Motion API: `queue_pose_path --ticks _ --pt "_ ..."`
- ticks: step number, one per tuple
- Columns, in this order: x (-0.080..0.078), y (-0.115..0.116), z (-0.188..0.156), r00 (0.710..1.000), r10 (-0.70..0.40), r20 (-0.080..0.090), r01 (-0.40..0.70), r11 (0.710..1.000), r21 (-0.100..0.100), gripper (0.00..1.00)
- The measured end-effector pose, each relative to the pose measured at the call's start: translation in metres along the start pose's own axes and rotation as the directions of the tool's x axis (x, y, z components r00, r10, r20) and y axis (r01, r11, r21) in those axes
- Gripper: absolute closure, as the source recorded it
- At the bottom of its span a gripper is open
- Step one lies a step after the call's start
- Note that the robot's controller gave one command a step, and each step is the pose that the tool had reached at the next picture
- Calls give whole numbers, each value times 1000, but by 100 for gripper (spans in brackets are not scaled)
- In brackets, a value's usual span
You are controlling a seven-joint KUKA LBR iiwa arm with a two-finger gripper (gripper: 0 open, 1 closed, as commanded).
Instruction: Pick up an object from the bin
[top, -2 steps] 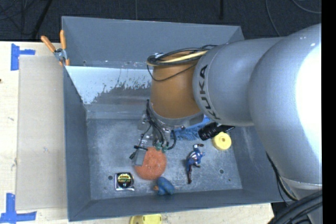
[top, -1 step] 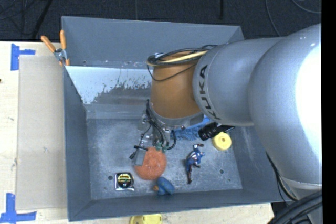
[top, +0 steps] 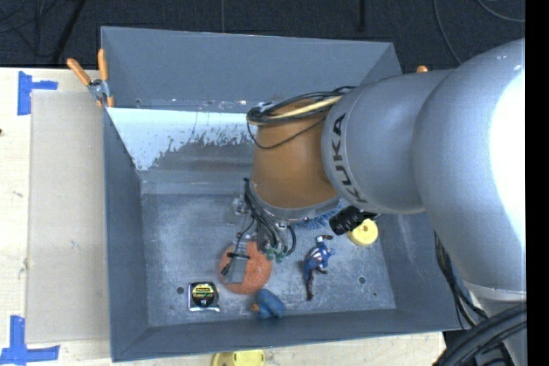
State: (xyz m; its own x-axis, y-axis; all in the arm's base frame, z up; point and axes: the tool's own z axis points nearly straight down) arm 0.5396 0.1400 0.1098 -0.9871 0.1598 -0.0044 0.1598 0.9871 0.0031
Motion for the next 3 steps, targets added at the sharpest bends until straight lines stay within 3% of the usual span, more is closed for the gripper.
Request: queue_pose_path --ticks 1,2,3 --pt "41 -65 29 973 -231 -3 231 973 0 0" --pt "64 -6 37 924 -382 0 382 924 0 100" --pt "64 -6 37 924 -382 0 382 924 0 100"
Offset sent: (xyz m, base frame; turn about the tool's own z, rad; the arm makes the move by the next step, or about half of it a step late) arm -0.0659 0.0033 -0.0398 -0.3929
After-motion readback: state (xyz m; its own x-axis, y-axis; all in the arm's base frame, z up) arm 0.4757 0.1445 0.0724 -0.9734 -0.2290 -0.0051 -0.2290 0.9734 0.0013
